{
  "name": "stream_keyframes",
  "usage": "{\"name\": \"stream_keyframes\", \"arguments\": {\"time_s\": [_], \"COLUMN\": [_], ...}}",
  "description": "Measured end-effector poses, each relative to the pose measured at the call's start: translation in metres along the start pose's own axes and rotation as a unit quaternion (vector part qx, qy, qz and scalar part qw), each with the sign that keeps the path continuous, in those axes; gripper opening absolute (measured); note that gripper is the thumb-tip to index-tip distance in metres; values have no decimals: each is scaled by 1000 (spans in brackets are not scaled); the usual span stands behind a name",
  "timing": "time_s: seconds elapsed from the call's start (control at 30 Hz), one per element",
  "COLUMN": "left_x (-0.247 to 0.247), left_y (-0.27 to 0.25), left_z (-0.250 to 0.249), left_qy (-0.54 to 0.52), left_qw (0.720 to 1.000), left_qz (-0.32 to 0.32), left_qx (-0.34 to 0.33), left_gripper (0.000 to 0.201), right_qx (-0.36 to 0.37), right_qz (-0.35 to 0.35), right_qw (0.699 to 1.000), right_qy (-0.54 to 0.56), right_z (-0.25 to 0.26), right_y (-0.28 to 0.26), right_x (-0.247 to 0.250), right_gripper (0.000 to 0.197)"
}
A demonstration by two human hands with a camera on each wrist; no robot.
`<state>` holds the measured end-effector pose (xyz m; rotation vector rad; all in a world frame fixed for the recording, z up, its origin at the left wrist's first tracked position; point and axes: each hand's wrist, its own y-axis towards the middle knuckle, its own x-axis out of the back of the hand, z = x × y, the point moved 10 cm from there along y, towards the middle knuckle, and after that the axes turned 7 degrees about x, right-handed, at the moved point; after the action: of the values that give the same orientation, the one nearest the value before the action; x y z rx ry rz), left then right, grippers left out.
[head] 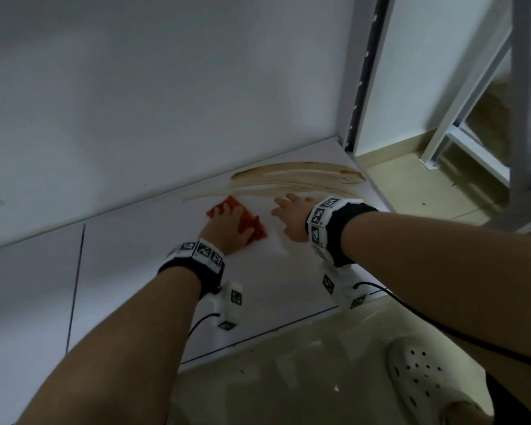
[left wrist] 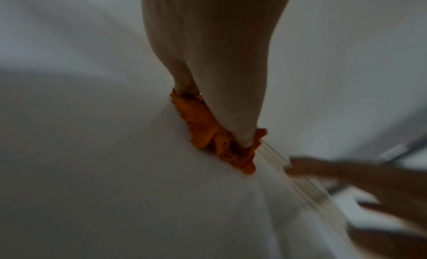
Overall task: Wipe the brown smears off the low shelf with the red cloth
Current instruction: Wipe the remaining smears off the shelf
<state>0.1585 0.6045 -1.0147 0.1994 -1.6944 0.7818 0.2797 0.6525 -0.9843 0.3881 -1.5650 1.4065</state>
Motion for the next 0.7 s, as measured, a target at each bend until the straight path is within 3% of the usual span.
{"name": "stream_keyframes", "arguments": {"time_s": [0.13,0.2,0.3,0.37,0.4,0.5,0.6,0.7], "left_x": [-2,-5,-3,0,-2,-10,15,28], "left_y": [-9,-1,21,38,50,85,59,62], "left_z": [35,68,115,147,165,194,158,127], "left_qy": [-8,-43,-133,-150,-152,-158,-118,-99], "left_qw": [999,999,990,984,981,971,966,971], "left_qz": [26,32,18,6,5,-17,-38,-38], "left_qx": [-21,2,47,93,123,179,228,216], "left_gripper": [45,41,9,9,14,59,63,64], "right_qx": [-7,-8,-11,-14,-14,-18,-25,-17], "right_qz": [-9,-2,-2,-10,-15,-38,-76,-76], "right_qw": [1000,1000,1000,999,998,992,991,992], "right_qy": [24,26,25,42,60,122,105,102], "right_z": [-6,-6,-7,-11,-13,-21,-24,-21], "right_y": [0,0,1,3,4,9,16,21], "right_x": [7,4,3,4,5,5,8,8], "right_gripper": [60,60,60,58,56,51,54,56]}}
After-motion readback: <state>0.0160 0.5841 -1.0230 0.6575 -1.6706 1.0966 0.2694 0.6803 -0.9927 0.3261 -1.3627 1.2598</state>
